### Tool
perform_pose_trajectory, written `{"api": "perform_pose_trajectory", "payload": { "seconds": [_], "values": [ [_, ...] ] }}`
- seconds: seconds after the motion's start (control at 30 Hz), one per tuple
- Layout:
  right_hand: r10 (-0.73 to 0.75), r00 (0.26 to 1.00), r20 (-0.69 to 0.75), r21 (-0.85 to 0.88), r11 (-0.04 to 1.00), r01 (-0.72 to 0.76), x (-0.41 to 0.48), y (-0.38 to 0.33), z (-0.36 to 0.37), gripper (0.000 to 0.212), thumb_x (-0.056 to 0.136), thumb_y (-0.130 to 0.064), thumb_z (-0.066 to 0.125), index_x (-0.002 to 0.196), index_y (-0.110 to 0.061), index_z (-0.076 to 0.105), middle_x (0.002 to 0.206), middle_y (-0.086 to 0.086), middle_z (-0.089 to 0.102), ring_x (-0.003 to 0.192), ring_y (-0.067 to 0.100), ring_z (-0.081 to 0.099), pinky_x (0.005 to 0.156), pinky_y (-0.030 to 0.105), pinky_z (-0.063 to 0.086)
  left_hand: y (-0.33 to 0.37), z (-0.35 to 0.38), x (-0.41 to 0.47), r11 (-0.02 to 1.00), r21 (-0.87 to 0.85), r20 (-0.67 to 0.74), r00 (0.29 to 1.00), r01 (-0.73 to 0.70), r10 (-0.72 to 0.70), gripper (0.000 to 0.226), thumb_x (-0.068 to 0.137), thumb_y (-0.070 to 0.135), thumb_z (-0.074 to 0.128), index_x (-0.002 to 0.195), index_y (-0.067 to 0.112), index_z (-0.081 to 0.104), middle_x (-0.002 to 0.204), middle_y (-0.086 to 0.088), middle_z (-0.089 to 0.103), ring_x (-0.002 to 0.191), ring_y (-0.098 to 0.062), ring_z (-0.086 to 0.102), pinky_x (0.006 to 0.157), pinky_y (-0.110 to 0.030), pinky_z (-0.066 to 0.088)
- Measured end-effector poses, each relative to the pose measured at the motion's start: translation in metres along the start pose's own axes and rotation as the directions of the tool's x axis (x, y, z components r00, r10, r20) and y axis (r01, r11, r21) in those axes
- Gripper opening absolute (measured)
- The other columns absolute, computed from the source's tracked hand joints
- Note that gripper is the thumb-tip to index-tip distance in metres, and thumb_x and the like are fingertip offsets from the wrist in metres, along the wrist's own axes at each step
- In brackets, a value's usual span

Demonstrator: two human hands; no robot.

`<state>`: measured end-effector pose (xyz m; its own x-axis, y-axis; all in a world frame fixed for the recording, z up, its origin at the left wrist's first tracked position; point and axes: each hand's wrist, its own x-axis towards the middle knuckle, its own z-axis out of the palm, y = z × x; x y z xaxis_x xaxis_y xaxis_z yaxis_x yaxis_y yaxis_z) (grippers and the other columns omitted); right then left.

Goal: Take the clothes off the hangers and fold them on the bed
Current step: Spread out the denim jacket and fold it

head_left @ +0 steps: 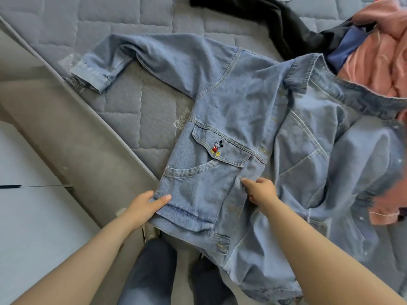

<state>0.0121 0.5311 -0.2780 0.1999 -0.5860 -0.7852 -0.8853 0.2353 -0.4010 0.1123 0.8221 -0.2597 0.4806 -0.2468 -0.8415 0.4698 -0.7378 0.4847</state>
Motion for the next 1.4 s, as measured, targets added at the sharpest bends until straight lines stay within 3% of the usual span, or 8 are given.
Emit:
{"api": "perform_pose_trajectory", "payload": {
  "seconds": [0.2, 0.43, 0.53, 0.77, 0.87, 0.97, 1.17, 1.4],
  "values": [
    [-0.042, 0.986, -0.161, 0.006, 0.999, 0.044, -0.005, 0.034, -0.023, 0.026, 0.096, -0.028, 0.05, 0.079, -0.009, 0.047, 0.089, 0.018, 0.056, 0.086, 0.036, 0.058, 0.08, 0.047, 0.051, 0.0, 0.007, -0.004, 0.992, 0.105, -0.065, 0.995, -0.063, 0.07, 0.049, 0.085, 0.044, 0.067, 0.095, -0.002, 0.055, 0.086, -0.006, 0.061, 0.075, -0.016, 0.059, 0.068, -0.03, 0.047],
    [0.234, 0.892, 0.387, 0.141, 0.941, -0.308, -0.045, 0.078, 0.011, 0.039, 0.082, -0.018, 0.076, 0.114, -0.003, 0.06, 0.106, 0.013, 0.071, 0.096, 0.029, 0.069, 0.084, 0.041, 0.056, 0.004, 0.01, -0.003, 0.845, -0.462, 0.3, 0.944, 0.269, -0.137, 0.048, 0.084, 0.038, 0.067, 0.12, 0.008, 0.058, 0.111, -0.012, 0.071, 0.097, -0.025, 0.07, 0.069, -0.035, 0.058],
    [0.21, 0.923, 0.322, 0.155, 0.95, -0.27, -0.058, 0.096, 0.018, 0.013, 0.087, -0.011, 0.07, 0.091, -0.003, 0.061, 0.085, 0.015, 0.065, 0.076, 0.03, 0.063, 0.076, 0.044, 0.056, 0.003, 0.01, -0.002, 0.951, -0.264, 0.107, 0.985, 0.16, -0.136, 0.042, 0.084, 0.041, 0.069, 0.106, 0.007, 0.057, 0.101, -0.008, 0.069, 0.086, -0.022, 0.068, 0.07, -0.033, 0.055],
    [0.005, 0.958, 0.287, -0.026, 1.0, 0.002, -0.081, 0.1, 0.042, 0.022, 0.089, -0.021, 0.069, 0.077, -0.005, 0.061, 0.067, 0.01, 0.055, 0.061, 0.02, 0.051, 0.057, 0.028, 0.041, 0.0, -0.03, -0.006, 0.993, 0.076, -0.341, 0.933, -0.093, 0.113, 0.034, 0.078, 0.034, 0.077, 0.08, 0.002, 0.066, 0.07, -0.006, 0.062, 0.058, -0.014, 0.052, 0.048, -0.02, 0.038],
    [0.029, 0.97, 0.242, -0.14, 0.99, 0.005, -0.084, 0.099, 0.062, 0.026, 0.089, -0.027, 0.068, 0.083, -0.005, 0.055, 0.077, 0.011, 0.055, 0.071, 0.022, 0.053, 0.065, 0.029, 0.038, 0.0, -0.049, -0.003, 0.993, 0.109, -0.216, 0.974, -0.041, 0.064, 0.018, 0.083, 0.03, 0.073, 0.085, 0.013, 0.065, 0.077, -0.002, 0.064, 0.061, -0.012, 0.057, 0.053, -0.023, 0.042],
    [0.055, 0.982, 0.179, -0.158, 0.987, -0.027, -0.083, 0.098, 0.076, 0.028, 0.088, -0.032, 0.068, 0.078, -0.01, 0.054, 0.074, 0.006, 0.058, 0.07, 0.022, 0.055, 0.063, 0.028, 0.041, 0.01, -0.053, -0.003, 0.967, -0.255, 0.027, 0.999, 0.025, -0.018, 0.014, 0.089, 0.008, 0.064, 0.102, 0.01, 0.063, 0.093, -0.009, 0.069, 0.065, -0.012, 0.069, 0.055, -0.021, 0.055],
    [0.005, 0.986, 0.164, -0.03, 1.0, 0.0, -0.092, 0.088, 0.098, 0.031, 0.09, -0.031, 0.067, 0.078, -0.009, 0.048, 0.07, 0.021, 0.051, 0.069, 0.024, 0.053, 0.078, 0.049, 0.053, 0.011, -0.078, 0.011, 0.983, 0.085, -0.313, 0.932, -0.163, 0.182, 0.028, 0.08, 0.014, 0.076, 0.075, 0.013, 0.048, 0.065, -0.002, 0.051, 0.053, -0.01, 0.047, 0.045, -0.013, 0.035],
    [0.033, 0.999, -0.034, -0.177, 0.983, -0.039, -0.097, 0.095, 0.109, 0.043, 0.095, -0.03, 0.058, 0.064, -0.013, 0.034, 0.06, 0.001, 0.041, 0.055, 0.015, 0.037, 0.049, 0.03, 0.024, -0.023, -0.067, 0.017, 0.999, 0.037, -0.247, 0.969, -0.016, 0.025, 0.031, 0.081, 0.013, 0.075, 0.104, -0.003, 0.061, 0.095, -0.014, 0.065, 0.081, -0.024, 0.059, 0.068, -0.027, 0.049]
  ]
}}
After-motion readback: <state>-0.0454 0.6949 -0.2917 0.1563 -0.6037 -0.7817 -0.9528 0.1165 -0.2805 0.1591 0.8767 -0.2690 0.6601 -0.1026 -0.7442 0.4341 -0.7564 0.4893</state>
